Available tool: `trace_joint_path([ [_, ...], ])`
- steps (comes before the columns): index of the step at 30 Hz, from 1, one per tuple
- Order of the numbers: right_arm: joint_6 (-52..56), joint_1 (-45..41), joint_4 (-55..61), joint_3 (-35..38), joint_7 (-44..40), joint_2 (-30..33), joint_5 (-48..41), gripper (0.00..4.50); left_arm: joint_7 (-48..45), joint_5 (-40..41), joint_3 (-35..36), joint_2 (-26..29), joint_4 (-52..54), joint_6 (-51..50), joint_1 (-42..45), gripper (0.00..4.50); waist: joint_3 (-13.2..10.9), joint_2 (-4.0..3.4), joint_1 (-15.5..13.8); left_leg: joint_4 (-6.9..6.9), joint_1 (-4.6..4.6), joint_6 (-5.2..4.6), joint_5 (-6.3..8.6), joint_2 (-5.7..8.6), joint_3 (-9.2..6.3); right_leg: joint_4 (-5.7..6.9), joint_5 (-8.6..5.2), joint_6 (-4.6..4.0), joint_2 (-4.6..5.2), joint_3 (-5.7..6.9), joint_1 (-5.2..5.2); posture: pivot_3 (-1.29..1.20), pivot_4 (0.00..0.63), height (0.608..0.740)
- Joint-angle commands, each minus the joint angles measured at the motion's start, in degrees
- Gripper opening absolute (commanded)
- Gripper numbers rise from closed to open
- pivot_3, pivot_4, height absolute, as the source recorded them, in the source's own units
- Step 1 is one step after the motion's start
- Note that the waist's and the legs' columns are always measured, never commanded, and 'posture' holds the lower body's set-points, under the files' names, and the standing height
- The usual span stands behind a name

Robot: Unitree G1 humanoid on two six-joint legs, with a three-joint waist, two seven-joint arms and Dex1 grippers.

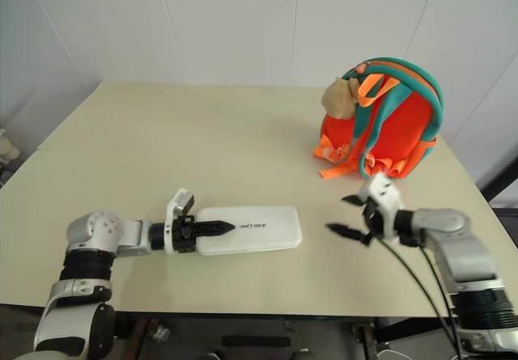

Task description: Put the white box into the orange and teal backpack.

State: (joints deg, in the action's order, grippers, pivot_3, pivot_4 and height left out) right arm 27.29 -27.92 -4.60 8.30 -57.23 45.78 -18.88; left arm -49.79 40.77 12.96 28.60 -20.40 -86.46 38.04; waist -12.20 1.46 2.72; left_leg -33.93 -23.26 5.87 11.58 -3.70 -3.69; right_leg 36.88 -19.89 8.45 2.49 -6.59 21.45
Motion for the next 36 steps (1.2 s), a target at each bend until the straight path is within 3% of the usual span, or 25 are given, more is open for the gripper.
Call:
trace_joint_path([
  [1, -2.6, -5.6, -6.1, 2.5, 3.1, 0.8, 0.9, 4.5, 1.1, -1.6, -1.4, 3.1, 2.6, 3.5, -3.1, 1.2, 0.0, 0.01, 0.5, 0.0, 0.05, 0.0, 0.0, -0.01, 0.0, 0.0, 0.01, -0.03, 0.0, 0.0, -0.02, 0.0, 0.15, 0.74],
  [13, -22.9, -39.4, -53.3, -3.2, 14.0, -10.6, 12.4, 4.5, 4.1, 1.6, 2.6, 1.3, 7.9, 5.8, -6.8, 1.2, 0.0, 0.03, 2.0, 0.02, 0.05, -0.05, -0.06, -0.01, 0.19, -0.09, 0.19, -0.04, 0.08, -0.07, 0.0, 0.0, 0.15, 0.74],
  [21, -32.2, -47.2, -65.7, -2.0, 16.8, -17.8, 14.1, 4.5, 8.6, 4.8, 8.3, -0.5, 13.3, 4.8, -10.8, 1.2, 0.0, 0.02, 2.3, 0.31, 0.0, 0.08, -0.08, -0.02, 0.19, -0.36, 0.15, -0.03, 0.08, -0.07, 0.05, 0.0, 0.15, 0.74],
  [24, -37.2, -47.6, -66.9, -0.2, 15.0, -19.8, 13.0, 3.92, 9.8, 5.9, 10.0, -0.4, 14.7, 5.4, -11.9, 1.2, 0.0, 0.02, 2.4, 0.33, 0.02, 0.1, -0.09, -0.05, 0.2, -0.33, 0.16, -0.03, 0.06, -0.07, 0.06, 0.0, 0.15, 0.74],
  [28, -40.7, -47.3, -67.2, 2.5, 11.8, -20.7, 11.2, 2.59, 10.3, 6.6, 11.1, 0.1, 15.6, 7.1, -12.9, 1.2, 0.0, 0.02, 2.4, 0.33, 0.02, 0.09, -0.09, -0.05, 0.2, -0.31, 0.16, -0.03, 0.06, -0.07, 0.06, 0.0, 0.15, 0.74],
  [36, -32.6, -46.4, -60.2, 5.6, -10.7, -22.0, 3.0, 0.09, 11.3, 6.1, 13.7, 1.3, 16.5, 16.1, -14.7, 1.2, 0.0, 0.0, 2.8, 0.34, 0.04, 0.1, -0.09, -0.06, 0.21, -0.28, 0.16, -0.03, 0.06, -0.06, 0.06, 0.0, 0.15, 0.74],
])
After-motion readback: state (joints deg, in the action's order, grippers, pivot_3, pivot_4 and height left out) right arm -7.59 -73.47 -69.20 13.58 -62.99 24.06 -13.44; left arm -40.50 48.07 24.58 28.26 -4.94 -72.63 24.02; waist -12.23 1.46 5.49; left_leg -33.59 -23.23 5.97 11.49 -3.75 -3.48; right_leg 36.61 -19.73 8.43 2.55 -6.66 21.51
